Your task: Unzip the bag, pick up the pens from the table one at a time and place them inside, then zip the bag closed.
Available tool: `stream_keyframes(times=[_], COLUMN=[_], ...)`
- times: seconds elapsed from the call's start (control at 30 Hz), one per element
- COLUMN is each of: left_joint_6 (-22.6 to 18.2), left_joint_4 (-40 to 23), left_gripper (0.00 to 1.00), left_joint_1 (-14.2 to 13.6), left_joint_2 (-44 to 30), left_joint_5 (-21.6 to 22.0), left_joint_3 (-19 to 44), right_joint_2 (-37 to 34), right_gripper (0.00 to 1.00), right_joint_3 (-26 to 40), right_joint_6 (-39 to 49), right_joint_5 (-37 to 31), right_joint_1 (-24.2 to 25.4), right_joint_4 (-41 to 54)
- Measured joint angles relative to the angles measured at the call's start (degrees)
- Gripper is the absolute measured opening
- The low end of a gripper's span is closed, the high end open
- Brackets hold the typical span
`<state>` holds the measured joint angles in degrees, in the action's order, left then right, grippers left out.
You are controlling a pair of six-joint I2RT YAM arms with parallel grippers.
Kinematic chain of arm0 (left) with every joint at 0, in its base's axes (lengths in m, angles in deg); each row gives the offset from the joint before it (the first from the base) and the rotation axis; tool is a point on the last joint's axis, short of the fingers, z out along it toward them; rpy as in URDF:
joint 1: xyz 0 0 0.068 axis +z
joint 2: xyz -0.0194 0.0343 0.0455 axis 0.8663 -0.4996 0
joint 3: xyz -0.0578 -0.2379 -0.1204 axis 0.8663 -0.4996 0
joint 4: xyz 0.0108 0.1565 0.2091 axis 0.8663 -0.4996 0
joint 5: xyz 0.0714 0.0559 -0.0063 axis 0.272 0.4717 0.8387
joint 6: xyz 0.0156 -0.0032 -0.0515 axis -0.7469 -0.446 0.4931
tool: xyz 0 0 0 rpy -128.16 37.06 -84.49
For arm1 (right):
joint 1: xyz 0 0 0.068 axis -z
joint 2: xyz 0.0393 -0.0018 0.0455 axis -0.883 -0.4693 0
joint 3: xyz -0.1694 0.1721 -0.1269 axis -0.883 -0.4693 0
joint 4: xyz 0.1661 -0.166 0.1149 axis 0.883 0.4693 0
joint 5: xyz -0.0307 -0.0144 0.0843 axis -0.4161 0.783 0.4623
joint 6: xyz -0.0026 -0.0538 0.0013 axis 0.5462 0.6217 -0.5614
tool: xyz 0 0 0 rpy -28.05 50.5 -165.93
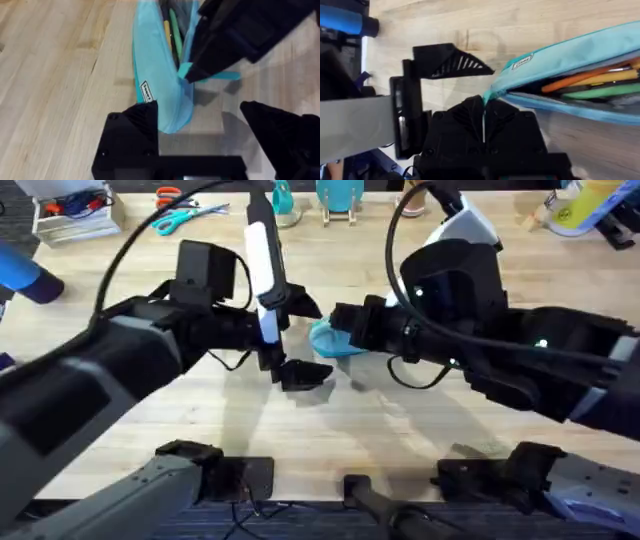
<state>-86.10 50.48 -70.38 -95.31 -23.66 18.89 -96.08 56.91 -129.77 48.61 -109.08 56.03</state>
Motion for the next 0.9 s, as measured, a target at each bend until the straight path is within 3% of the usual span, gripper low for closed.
stream_keyframes(times=[0.47, 0.8, 0.9], left_joint_6=[-0.2, -0.2, -0.2], left_joint_4=[11.8, 13.5, 13.5], left_gripper=[0.995, 0.995, 0.854], left_joint_1=[0.0, 0.0, 0.0], left_joint_2=[-8.9, -8.9, -8.9], left_joint_5=[-1.7, -2.7, -2.7], left_joint_3=[0.0, 0.0, 0.0], right_joint_2=[0.0, 0.0, 0.0], right_gripper=[0.03, 0.03, 0.03], right_joint_3=[0.0, 0.0, 0.0], right_joint_6=[0.0, 0.0, 0.0], right_joint_5=[0.0, 0.0, 0.0], right_joint_1=[0.0, 0.0, 0.0], right_joint_4=[0.0, 0.0, 0.0])
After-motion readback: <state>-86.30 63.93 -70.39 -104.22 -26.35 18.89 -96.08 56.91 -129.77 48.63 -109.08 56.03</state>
